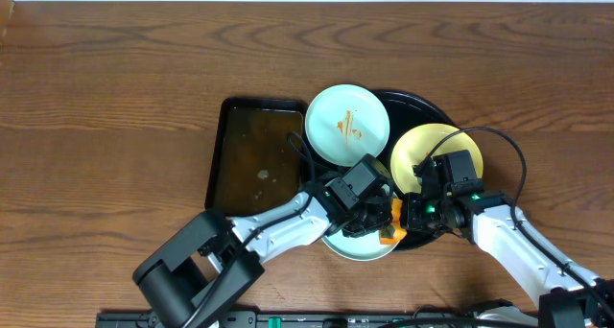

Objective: Clean dirty plates on tray and stack at the side

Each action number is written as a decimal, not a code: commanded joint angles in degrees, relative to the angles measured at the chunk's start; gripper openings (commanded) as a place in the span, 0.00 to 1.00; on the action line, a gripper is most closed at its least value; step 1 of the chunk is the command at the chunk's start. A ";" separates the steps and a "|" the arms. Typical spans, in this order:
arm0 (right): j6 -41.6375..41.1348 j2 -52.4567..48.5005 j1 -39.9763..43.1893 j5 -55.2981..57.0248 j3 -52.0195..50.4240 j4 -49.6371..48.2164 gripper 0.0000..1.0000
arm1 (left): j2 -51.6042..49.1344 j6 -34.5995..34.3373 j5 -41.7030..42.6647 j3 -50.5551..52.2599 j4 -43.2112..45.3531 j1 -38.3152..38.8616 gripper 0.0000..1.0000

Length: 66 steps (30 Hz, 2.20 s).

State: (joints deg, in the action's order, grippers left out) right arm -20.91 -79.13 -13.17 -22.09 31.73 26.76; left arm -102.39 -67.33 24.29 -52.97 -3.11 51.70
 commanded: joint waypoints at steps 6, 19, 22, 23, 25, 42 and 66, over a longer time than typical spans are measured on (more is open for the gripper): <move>-0.28 -0.07 -0.44 -0.66 -0.13 0.04 0.01 | -0.92 9.14 -0.09 -0.72 -1.11 -5.77 0.07; -0.28 -0.07 -0.44 -0.66 -0.13 0.04 0.01 | -0.31 17.57 -2.43 -0.74 -14.10 -12.22 0.07; -0.28 -0.07 -0.44 -0.66 -0.13 0.02 0.01 | 0.66 22.27 -6.82 -0.74 -16.59 -13.42 0.07; -0.28 -0.07 -0.44 -0.66 -0.11 0.02 0.01 | 1.07 24.20 -7.65 -0.74 -16.52 -13.73 0.07; -0.28 -0.07 -0.44 -0.66 -0.13 0.02 0.01 | 2.49 28.04 -10.58 -0.96 -16.52 -14.51 0.08; -0.31 -0.07 -0.44 -0.68 -0.13 0.17 0.11 | 22.32 36.26 -20.70 -1.16 -24.30 -19.04 0.07; -0.31 0.13 -0.42 -0.66 -1.68 -3.23 0.01 | 21.92 36.24 -27.36 -0.83 -28.79 -34.51 0.08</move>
State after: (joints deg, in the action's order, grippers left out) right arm -21.43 -79.11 -13.17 -22.96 30.26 24.01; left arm -80.40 -31.46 -1.89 -54.35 -31.77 17.39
